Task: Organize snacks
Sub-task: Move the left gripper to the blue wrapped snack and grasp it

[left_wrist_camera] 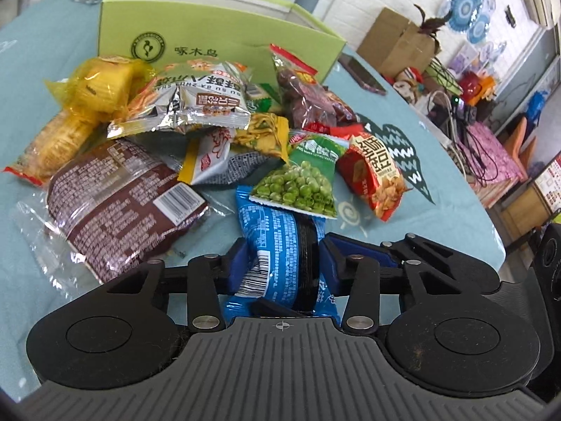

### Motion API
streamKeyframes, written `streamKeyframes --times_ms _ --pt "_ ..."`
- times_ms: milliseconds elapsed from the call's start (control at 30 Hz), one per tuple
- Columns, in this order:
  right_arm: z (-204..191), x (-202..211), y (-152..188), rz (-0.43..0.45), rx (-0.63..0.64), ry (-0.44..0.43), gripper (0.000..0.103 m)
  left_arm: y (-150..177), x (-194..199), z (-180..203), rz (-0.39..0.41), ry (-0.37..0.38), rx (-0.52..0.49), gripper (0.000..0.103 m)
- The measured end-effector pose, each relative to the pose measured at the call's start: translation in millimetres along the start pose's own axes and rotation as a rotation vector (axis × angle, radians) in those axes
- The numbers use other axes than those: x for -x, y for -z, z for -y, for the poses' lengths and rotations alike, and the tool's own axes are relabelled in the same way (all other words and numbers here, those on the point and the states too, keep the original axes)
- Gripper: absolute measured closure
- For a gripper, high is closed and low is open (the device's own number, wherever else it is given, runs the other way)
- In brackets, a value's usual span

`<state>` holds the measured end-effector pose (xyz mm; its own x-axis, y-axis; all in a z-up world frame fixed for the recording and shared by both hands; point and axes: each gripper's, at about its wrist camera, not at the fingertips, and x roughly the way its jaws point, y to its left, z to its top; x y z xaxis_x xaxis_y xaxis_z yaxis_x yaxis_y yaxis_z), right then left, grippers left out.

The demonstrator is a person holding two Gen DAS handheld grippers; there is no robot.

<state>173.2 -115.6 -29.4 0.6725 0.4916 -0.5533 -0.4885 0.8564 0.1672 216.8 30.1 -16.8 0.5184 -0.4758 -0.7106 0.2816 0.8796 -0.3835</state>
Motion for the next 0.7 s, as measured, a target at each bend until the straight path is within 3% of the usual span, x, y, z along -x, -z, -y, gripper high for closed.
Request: streamKeyframes --times_ms 200,267,333,400,667,700 --pt "-8.9 13.1 8.7 -0.013 0.003 -0.051 0.029 20.6 16.4 8.2 -0.001 -0.021 -0.001 0.079" --pt "-7.1 15.9 8.6 -0.008 -0.007 -0.053 0.030 22.4 22.1 7.6 0.006 -0.038 0.018 0.074" --pt "-4.3 22.0 8.6 0.002 -0.006 -0.032 0.028 22.8 30.2 6.4 0.032 -0.069 0.017 0.057" --pt "-0.5 26.5 11.0 -0.001 -0.018 -0.018 0.027 23.4 35.2 4.3 0.048 -0.085 0.023 0.054" --pt "-8.2 19.5 16.7 0.000 0.013 -0.030 0.027 26.3 22.1 3.4 0.012 -0.054 0.017 0.065" --pt "-8.5 17.4 16.0 0.004 0.016 -0.028 0.028 26.5 21.5 2.1 0.009 -0.039 0.021 0.078"
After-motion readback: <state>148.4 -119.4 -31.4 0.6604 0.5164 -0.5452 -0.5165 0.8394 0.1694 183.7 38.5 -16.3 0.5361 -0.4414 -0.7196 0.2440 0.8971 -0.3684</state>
